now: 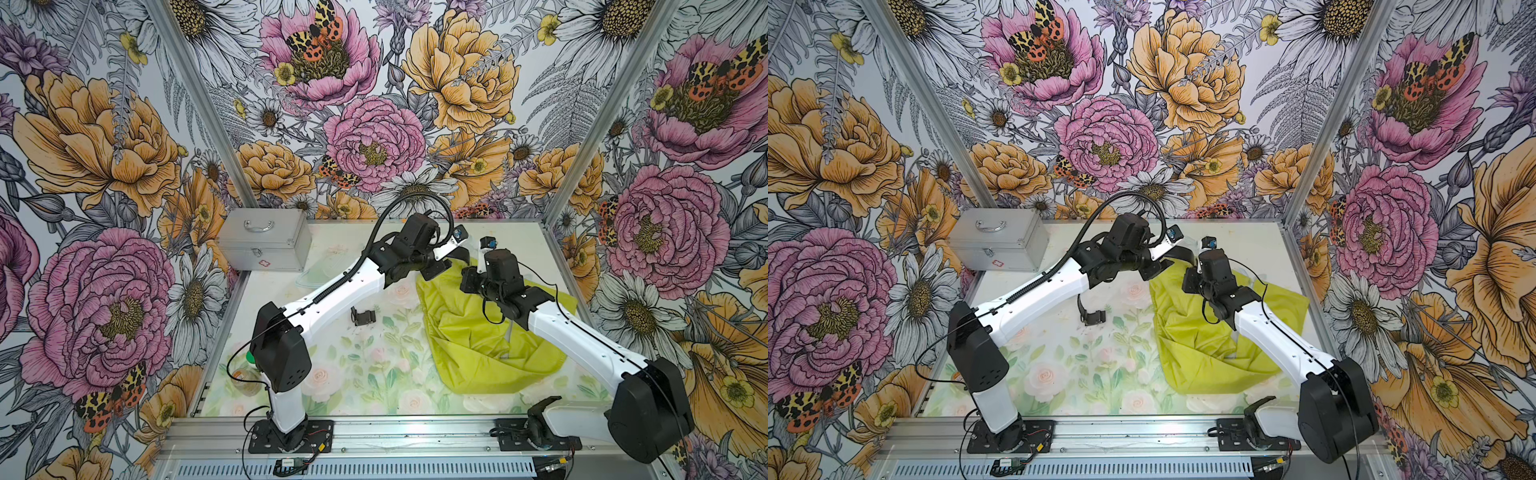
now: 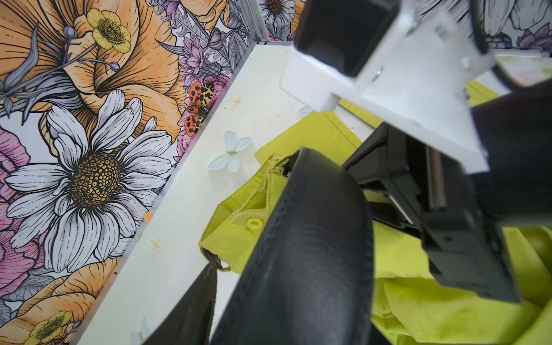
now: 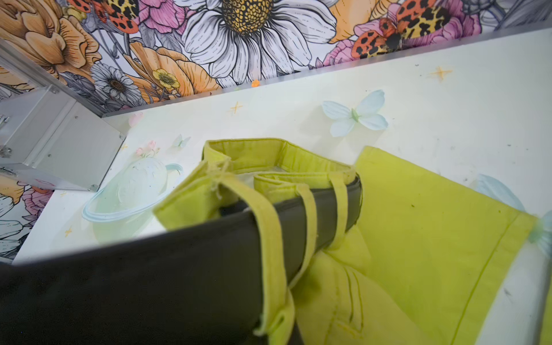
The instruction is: Remove the belt from the trousers
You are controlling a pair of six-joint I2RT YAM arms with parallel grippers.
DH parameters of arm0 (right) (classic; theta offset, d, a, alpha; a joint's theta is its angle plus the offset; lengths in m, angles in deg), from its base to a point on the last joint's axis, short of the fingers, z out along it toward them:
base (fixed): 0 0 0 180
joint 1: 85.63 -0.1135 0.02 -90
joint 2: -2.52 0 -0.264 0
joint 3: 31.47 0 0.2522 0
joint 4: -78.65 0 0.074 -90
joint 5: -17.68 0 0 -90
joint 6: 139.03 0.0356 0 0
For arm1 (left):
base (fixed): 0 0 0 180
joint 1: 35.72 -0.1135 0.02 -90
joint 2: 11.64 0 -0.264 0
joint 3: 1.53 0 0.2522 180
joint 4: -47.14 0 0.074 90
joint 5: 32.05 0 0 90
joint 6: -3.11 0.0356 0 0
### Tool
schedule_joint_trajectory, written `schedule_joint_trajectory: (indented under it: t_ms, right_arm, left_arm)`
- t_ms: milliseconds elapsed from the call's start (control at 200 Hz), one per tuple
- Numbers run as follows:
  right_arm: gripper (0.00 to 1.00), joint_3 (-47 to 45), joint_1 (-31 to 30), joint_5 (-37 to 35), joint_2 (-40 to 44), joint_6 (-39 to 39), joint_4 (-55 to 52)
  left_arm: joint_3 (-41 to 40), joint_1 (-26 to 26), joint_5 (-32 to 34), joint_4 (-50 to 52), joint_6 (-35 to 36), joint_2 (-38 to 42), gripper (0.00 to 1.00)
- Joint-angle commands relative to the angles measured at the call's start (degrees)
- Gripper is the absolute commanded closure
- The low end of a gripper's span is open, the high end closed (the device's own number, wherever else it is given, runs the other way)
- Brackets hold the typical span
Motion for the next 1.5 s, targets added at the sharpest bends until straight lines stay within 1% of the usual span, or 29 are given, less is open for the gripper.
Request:
schedule_joint_trajectory:
  t_ms: [0,115,260,310,375,450,570,755,790,871,901,916,941,966,986,1046,1056,1186,1256,1391,1496]
  right_arm:
    - [1.00,-3.1,3.4,0.2,0.1,4.1,-0.2]
    - [1.00,-4.8,5.3,0.1,-0.4,5.4,-0.1]
    - [1.00,-5.6,6.8,-0.6,-0.7,6.0,-0.1]
    - [1.00,-5.4,7.1,-0.7,-0.7,6.1,-0.1]
    - [1.00,-4.7,7.1,0.1,-0.7,5.9,-0.1]
    - [1.00,-3.2,7.1,2.3,-0.8,5.9,-0.1]
    - [1.00,-0.3,6.2,5.0,-0.8,5.2,-0.1]
    - [1.00,2.2,4.4,3.9,1.1,3.4,-0.3]
    - [1.00,2.4,4.3,3.7,1.4,3.3,-0.3]
    - [1.00,2.7,4.0,3.4,1.9,2.9,-0.3]
    - [1.00,2.8,4.0,3.4,2.0,2.7,-0.3]
    - [1.00,2.8,3.9,3.4,2.1,2.7,-0.3]
    - [1.00,2.9,3.8,3.2,2.0,2.4,-0.3]
    - [1.00,2.9,3.6,3.0,1.9,2.0,-0.4]
    - [1.00,2.8,3.6,2.9,1.8,1.8,-0.4]
    - [1.00,2.8,3.5,2.6,1.3,1.5,-0.6]
    - [1.00,2.8,3.4,2.6,1.2,1.5,-0.6]
    - [1.00,3.0,3.4,2.8,-0.2,0.9,-0.9]
    - [1.00,3.0,3.5,2.6,-0.4,0.4,-1.0]
    - [1.00,3.5,3.3,2.7,-0.4,-1.1,-1.9]
    - [1.00,4.3,2.9,3.0,-0.4,-1.8,-3.1]
  left_arm:
    - [0.2,-0.3,-2.6,1.8,-0.1,7.3,1.00]
    - [-1.6,-4.4,-7.6,1.8,-0.9,15.5,1.00]
    - [-4.5,-13.0,-14.6,1.7,-3.2,23.7,1.00]
    - [-6.5,-16.1,-16.7,1.3,-3.5,26.1,1.00]
    - [-9.9,-18.8,-18.2,0.6,-3.7,28.2,1.00]
    - [-14.4,-20.5,-20.3,-1.2,-4.0,28.9,1.00]
    - [-20.6,-20.5,-22.1,-4.0,-3.8,27.4,1.00]
    - [-23.4,-20.6,-22.1,-5.0,-1.9,22.6,1.00]
    - [-23.5,-20.5,-22.2,-5.0,-1.3,21.8,0.98]
    - [-23.8,-20.6,-21.4,-5.0,-0.2,20.5,0.90]
    - [-24.0,-20.5,-21.2,-5.0,0.1,20.0,0.84]
    - [-24.0,-20.5,-21.0,-5.0,0.4,19.7,0.78]
    - [-24.1,-20.4,-20.8,-5.0,0.6,19.4,0.65]
    - [-24.2,-20.4,-20.6,-5.0,0.7,19.2,0.48]
    - [-24.3,-20.1,-20.3,-5.0,1.0,19.0,0.36]
    - [-24.4,-19.1,-19.4,-4.9,1.8,18.5,0.06]
    - [-24.3,-18.8,-19.1,-4.9,2.0,18.4,0.02]
    - [-23.7,-14.0,-12.6,-4.9,6.6,18.3,0.01]
    - [-22.4,-12.0,-9.8,-4.9,7.7,18.1,0.02]
    - [-19.0,-10.0,-10.3,-4.6,7.9,17.4,0.01]
    - [-15.7,-7.9,-10.4,-4.2,8.6,14.6,0.01]
